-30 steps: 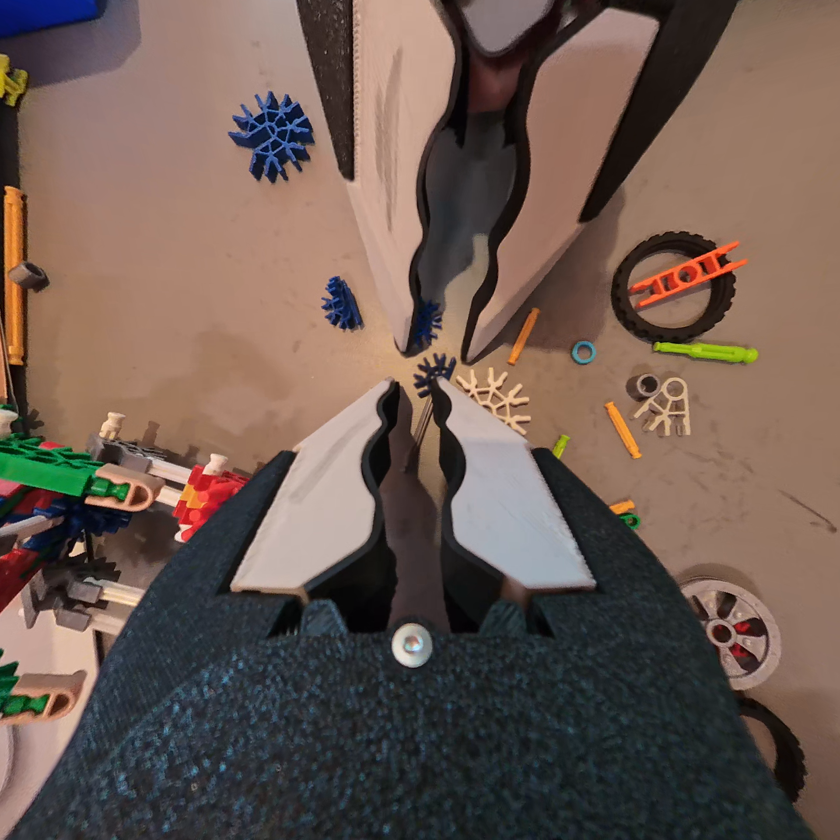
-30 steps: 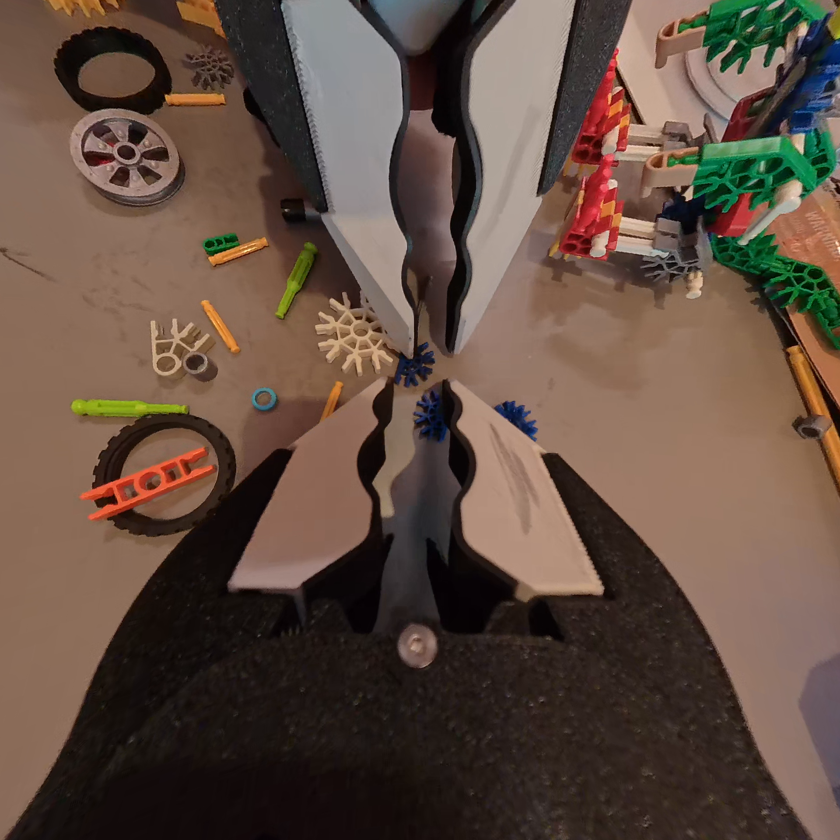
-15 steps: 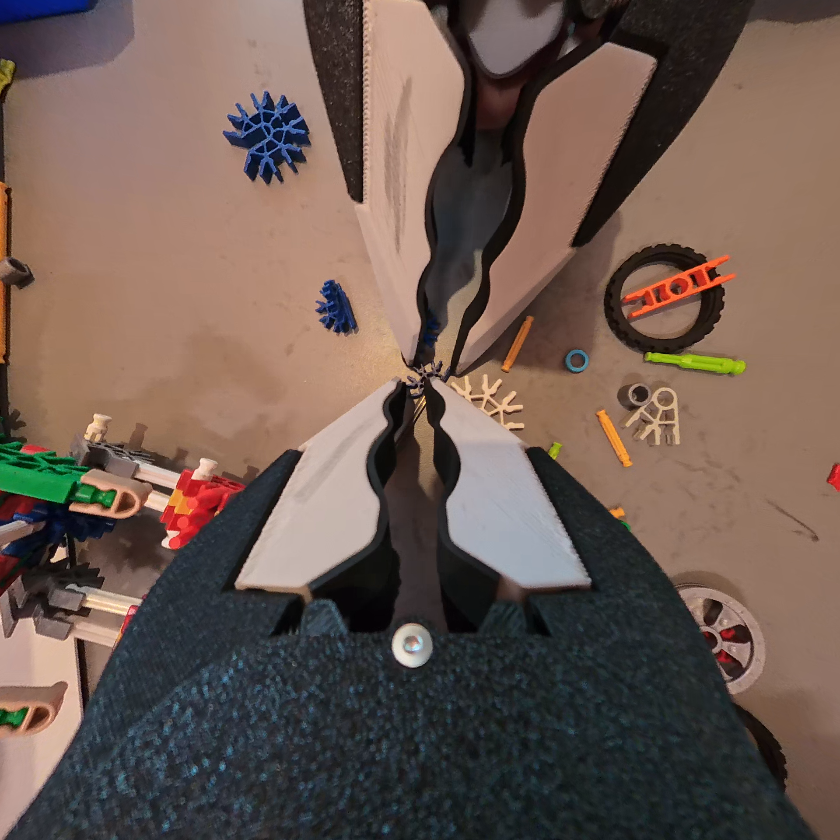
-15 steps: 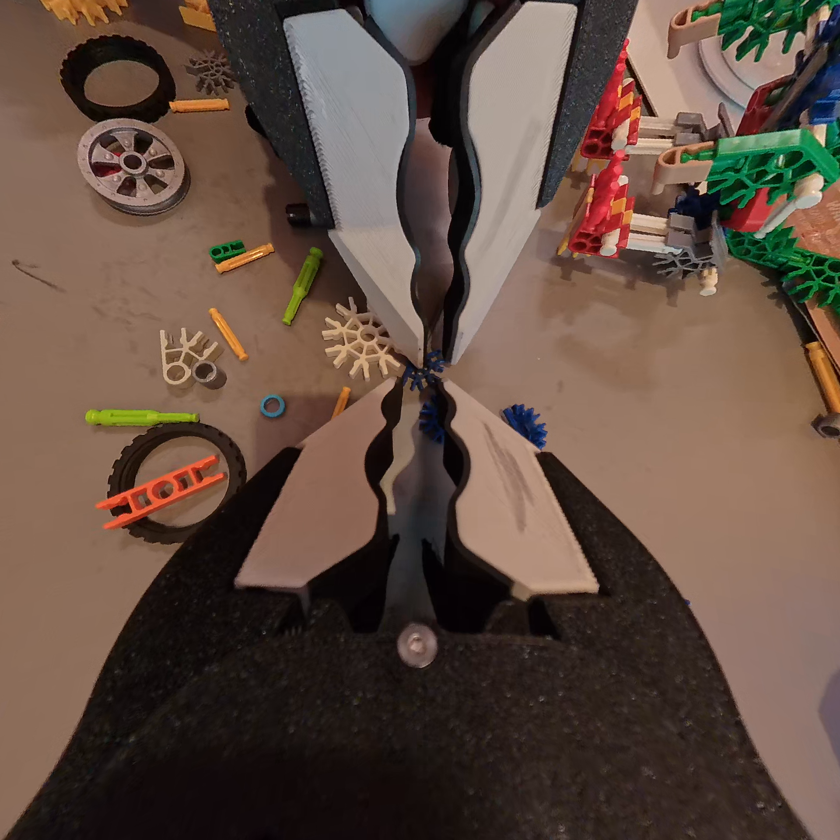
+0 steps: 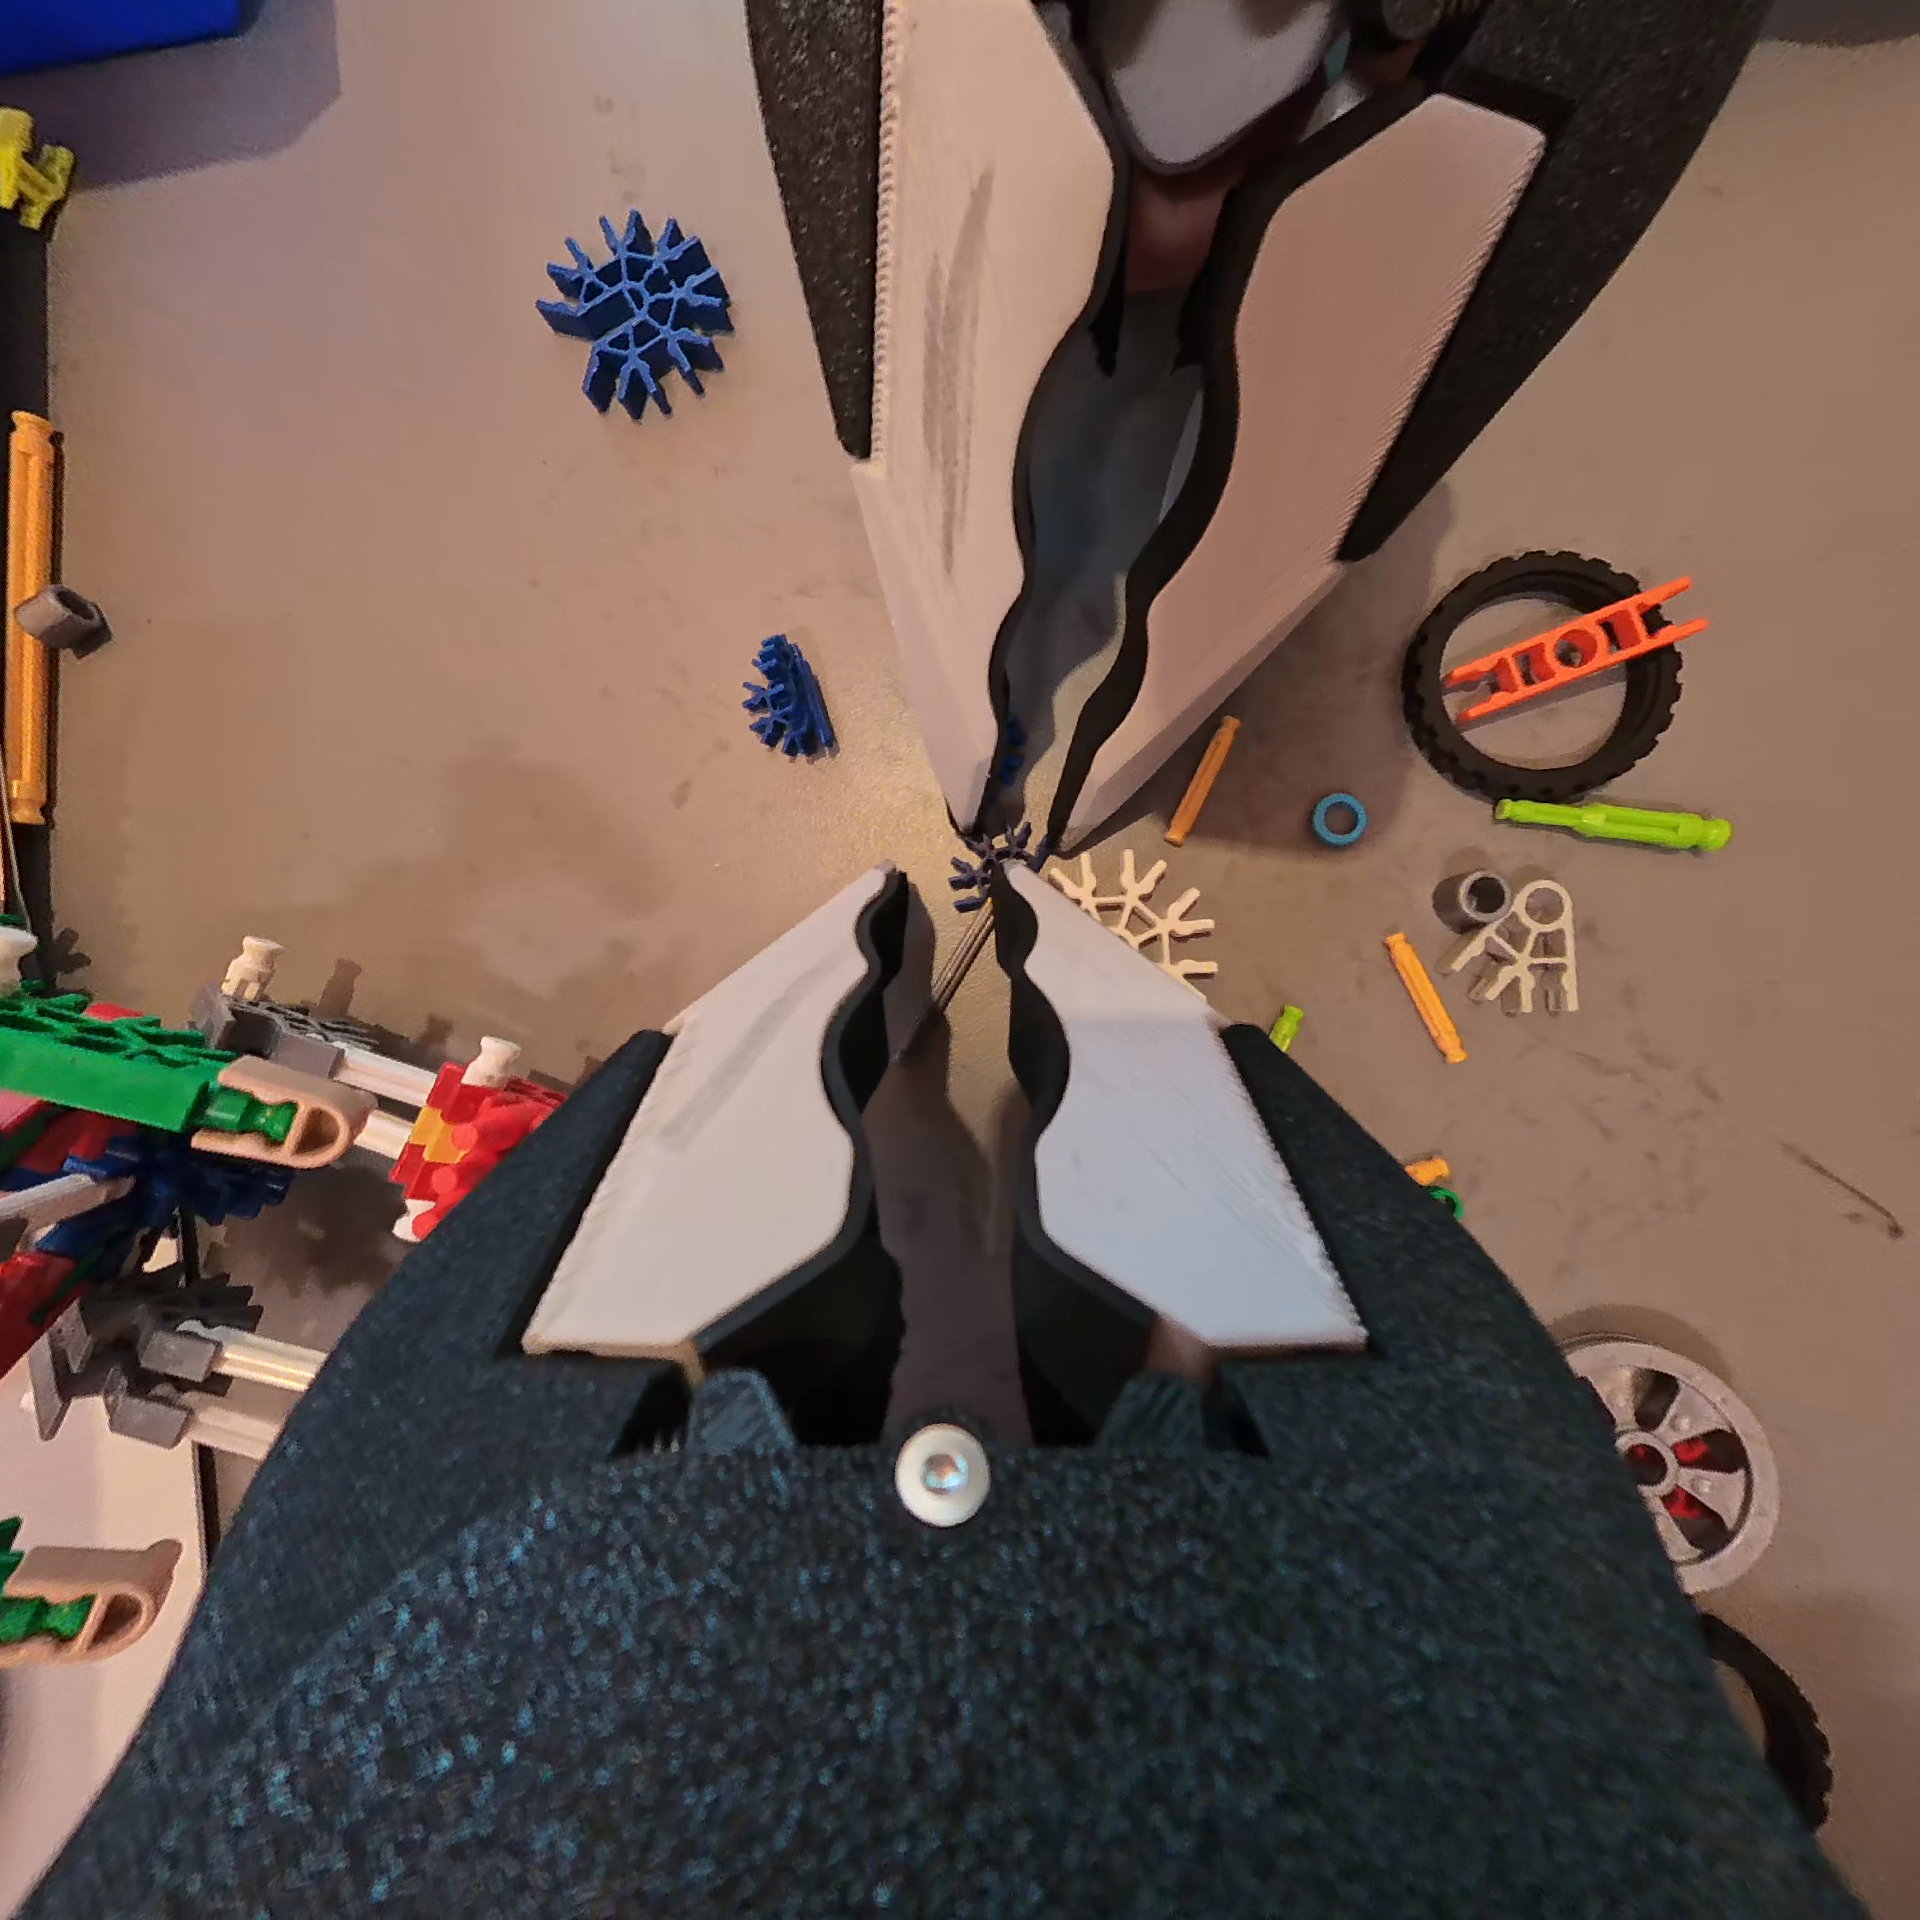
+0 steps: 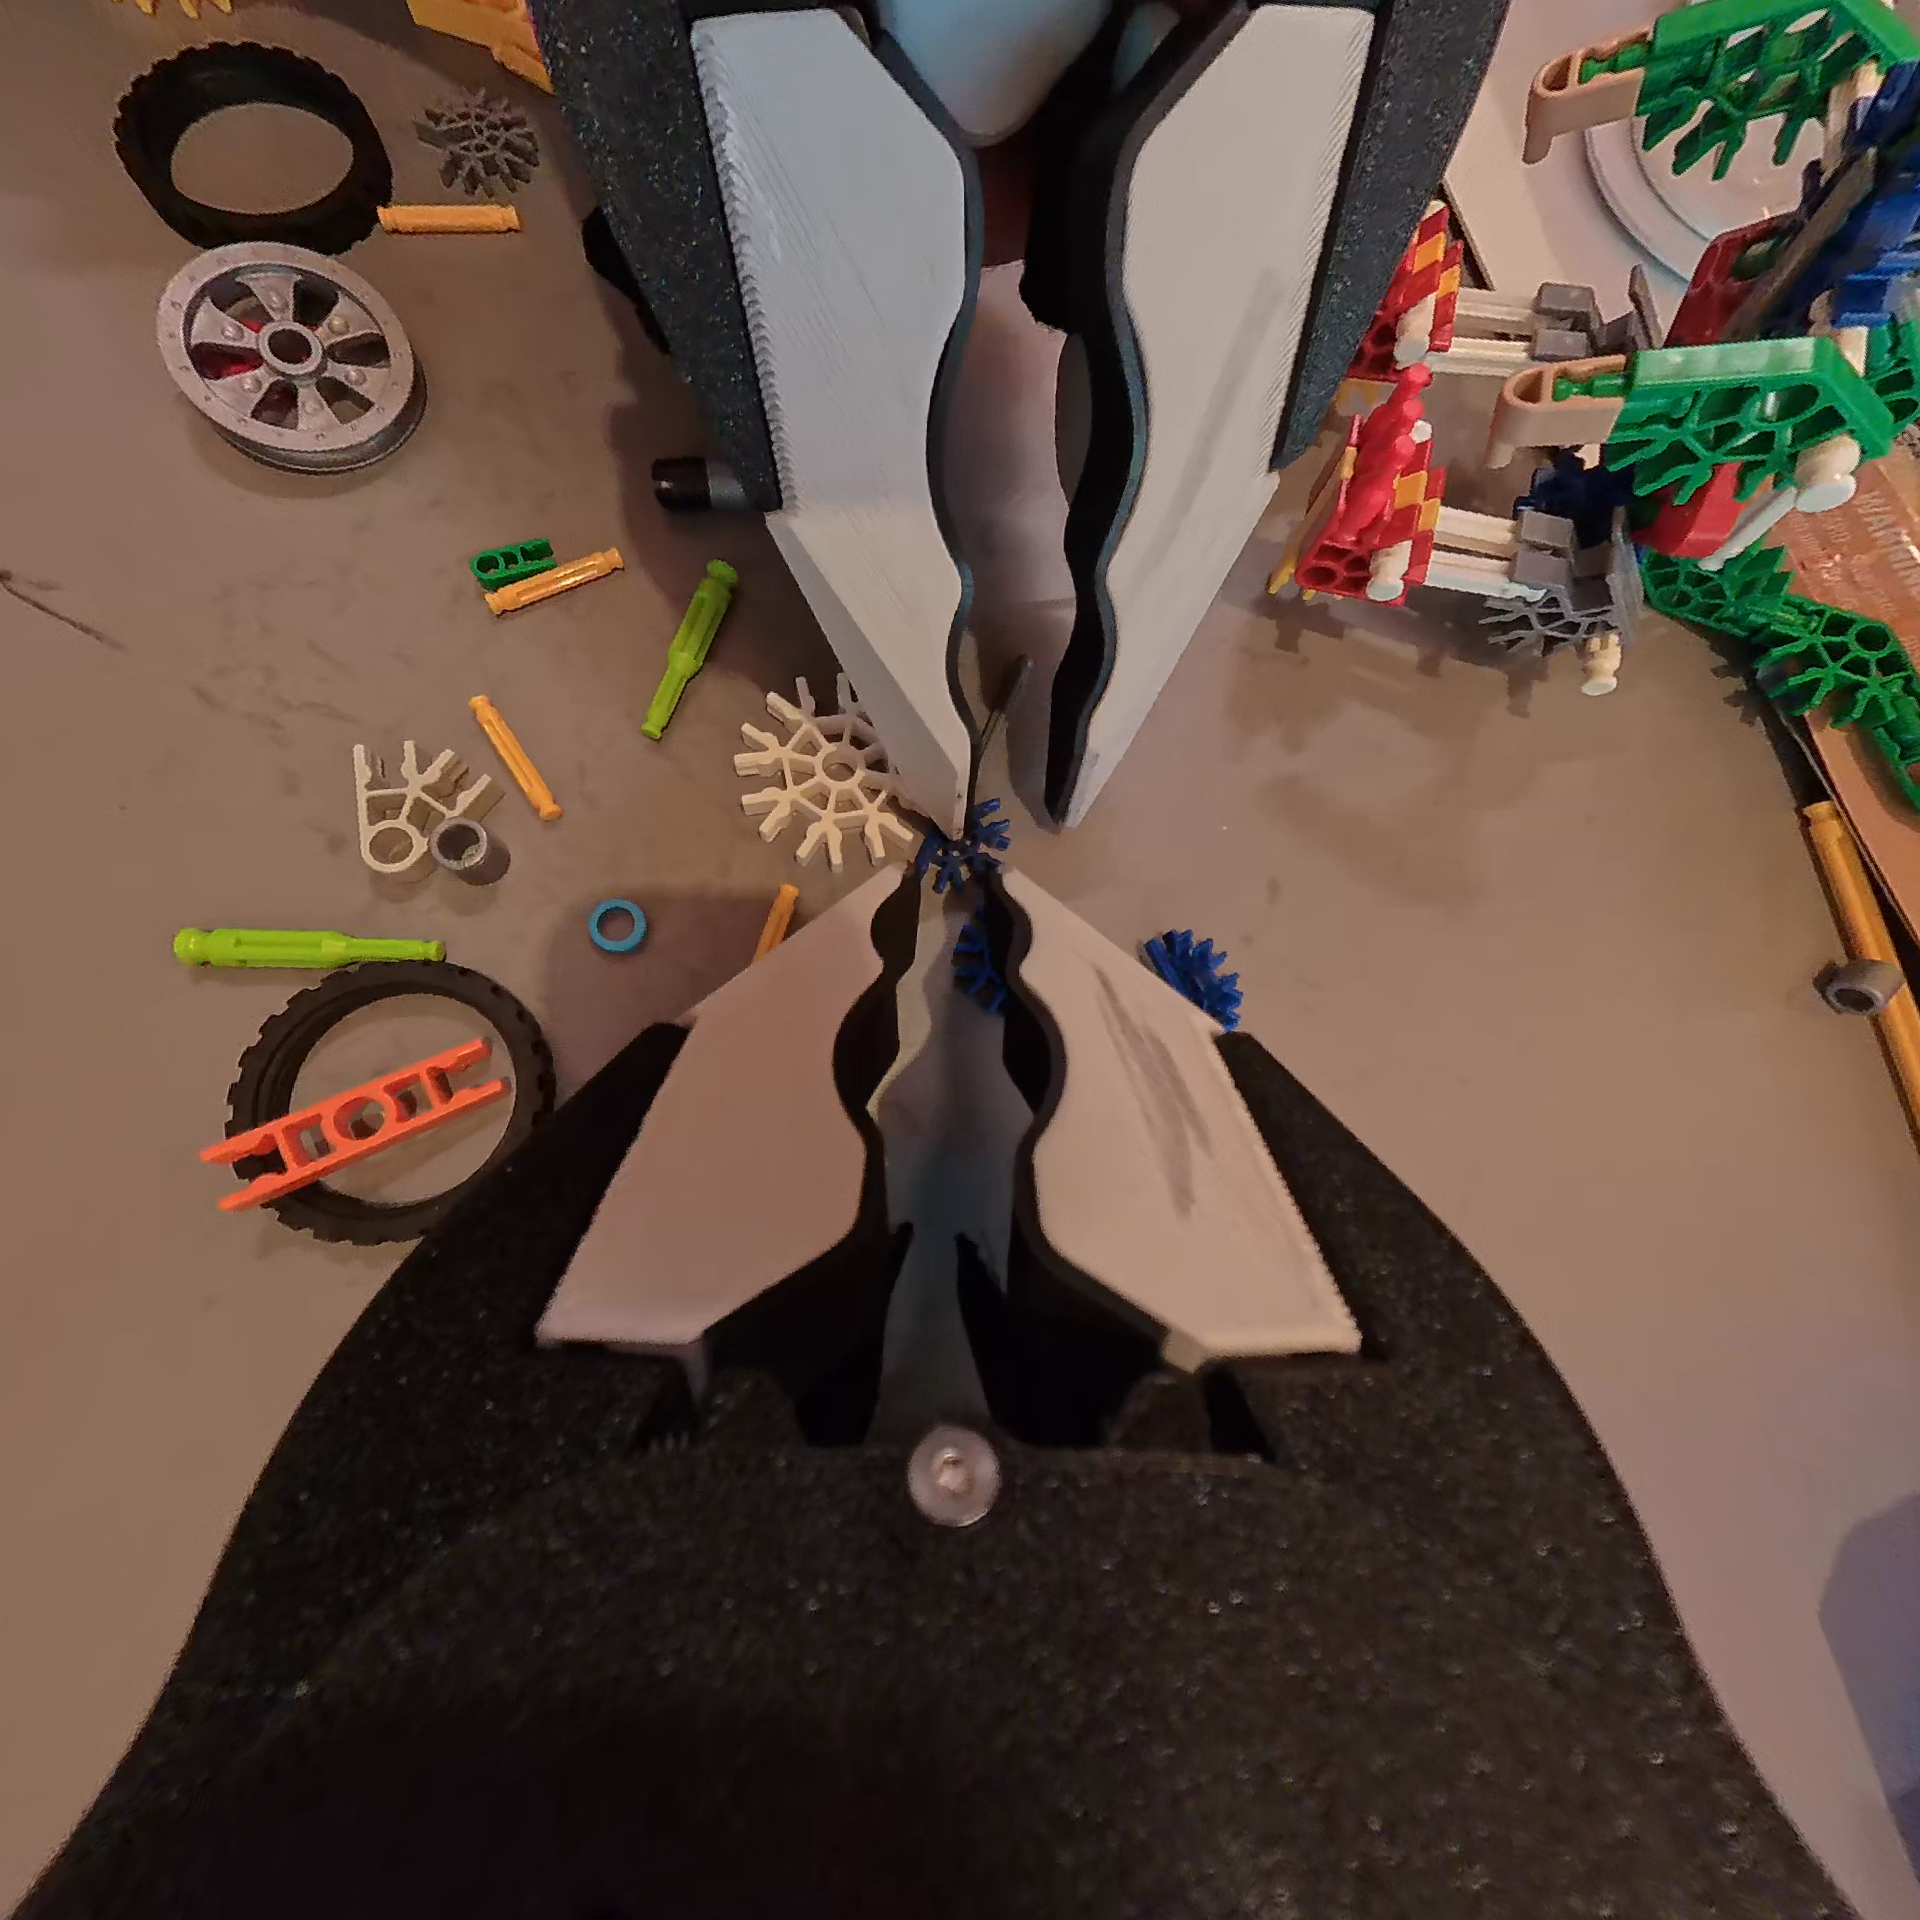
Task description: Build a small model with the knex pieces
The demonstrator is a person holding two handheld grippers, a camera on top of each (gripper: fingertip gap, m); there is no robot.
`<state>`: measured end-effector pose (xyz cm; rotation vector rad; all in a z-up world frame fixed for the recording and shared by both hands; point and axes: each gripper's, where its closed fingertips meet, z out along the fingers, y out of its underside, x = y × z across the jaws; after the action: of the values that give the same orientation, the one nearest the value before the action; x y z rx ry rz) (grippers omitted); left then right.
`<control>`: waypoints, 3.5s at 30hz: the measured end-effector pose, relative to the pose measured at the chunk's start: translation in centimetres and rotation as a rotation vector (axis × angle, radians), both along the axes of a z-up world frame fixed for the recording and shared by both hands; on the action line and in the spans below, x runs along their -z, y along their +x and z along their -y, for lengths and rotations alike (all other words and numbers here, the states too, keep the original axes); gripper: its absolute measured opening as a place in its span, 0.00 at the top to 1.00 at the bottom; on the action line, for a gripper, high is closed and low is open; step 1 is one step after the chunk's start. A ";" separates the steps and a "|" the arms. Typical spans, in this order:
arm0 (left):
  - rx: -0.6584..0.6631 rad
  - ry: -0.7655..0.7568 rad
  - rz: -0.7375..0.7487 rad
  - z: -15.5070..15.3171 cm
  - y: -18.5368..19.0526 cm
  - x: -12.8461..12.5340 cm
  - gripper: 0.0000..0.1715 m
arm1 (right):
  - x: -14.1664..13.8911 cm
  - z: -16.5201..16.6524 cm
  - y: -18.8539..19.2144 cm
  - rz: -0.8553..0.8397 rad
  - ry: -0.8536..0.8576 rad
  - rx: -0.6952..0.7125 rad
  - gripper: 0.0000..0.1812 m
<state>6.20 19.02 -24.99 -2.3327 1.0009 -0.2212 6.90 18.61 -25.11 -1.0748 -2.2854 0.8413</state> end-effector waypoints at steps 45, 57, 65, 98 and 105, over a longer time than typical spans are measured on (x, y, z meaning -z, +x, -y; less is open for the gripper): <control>0.063 0.129 -0.091 -1.2 0.3 -0.2 0.91 | -1.3 -1.3 -0.4 -0.075 0.042 0.037 0.94; 0.061 0.155 -0.093 -1.4 0.2 -0.7 0.91 | -1.5 -1.6 -0.4 -0.083 0.028 0.049 0.94; 0.059 0.174 -0.078 -1.4 0.2 -1.5 0.96 | -1.2 -1.5 -0.4 -0.071 0.025 0.043 1.00; -0.034 0.130 -0.104 -2.3 -1.3 0.2 0.93 | -1.2 -2.6 -0.4 -0.063 0.010 0.089 0.97; -0.038 0.138 -0.097 -2.5 -1.2 0.2 0.96 | -1.2 -3.0 -0.4 -0.064 0.017 0.099 0.97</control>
<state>5.03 21.54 -25.15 -2.2522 0.9850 -0.0227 6.52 21.58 -23.92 -1.1275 -2.1646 0.8035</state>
